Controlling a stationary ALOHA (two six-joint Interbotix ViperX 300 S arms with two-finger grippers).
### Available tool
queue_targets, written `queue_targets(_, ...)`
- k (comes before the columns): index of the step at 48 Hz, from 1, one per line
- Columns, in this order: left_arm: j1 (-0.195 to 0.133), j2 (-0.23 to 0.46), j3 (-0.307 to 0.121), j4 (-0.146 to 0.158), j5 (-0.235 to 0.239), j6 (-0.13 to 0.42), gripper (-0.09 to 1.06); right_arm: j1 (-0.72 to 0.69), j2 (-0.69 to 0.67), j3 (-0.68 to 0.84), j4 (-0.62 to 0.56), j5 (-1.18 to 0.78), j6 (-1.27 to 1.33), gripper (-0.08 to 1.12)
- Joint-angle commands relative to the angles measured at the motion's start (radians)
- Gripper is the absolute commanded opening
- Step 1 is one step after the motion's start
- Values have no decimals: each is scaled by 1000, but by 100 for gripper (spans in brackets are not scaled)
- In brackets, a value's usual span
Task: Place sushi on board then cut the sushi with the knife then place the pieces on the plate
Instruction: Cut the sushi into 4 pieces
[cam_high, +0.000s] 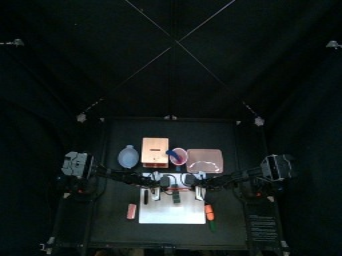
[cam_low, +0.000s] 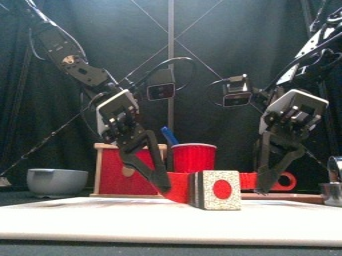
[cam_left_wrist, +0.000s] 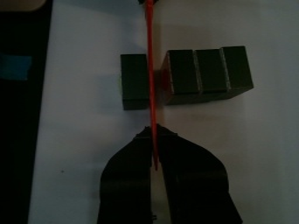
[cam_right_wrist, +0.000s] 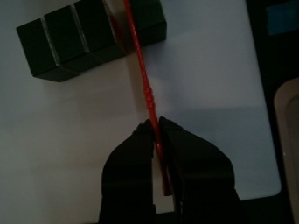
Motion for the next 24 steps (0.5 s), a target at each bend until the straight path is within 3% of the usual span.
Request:
queue_targets(1,3,-14,-6,14,6,2,42,-35,-11,-8,-6,6,9,32)
queue_targets(9,0,-38,-12,26,9,0,42,-34,-43,-25,-8,29,3,32)
queue_targets(19,-8,-155,-31,38,60,2,42,-20,-158,-57,-12,133,2,32)
queue_targets(24,-48,-184,-25,38,67,-2,42,6,-206,-61,-6,144,5,32)
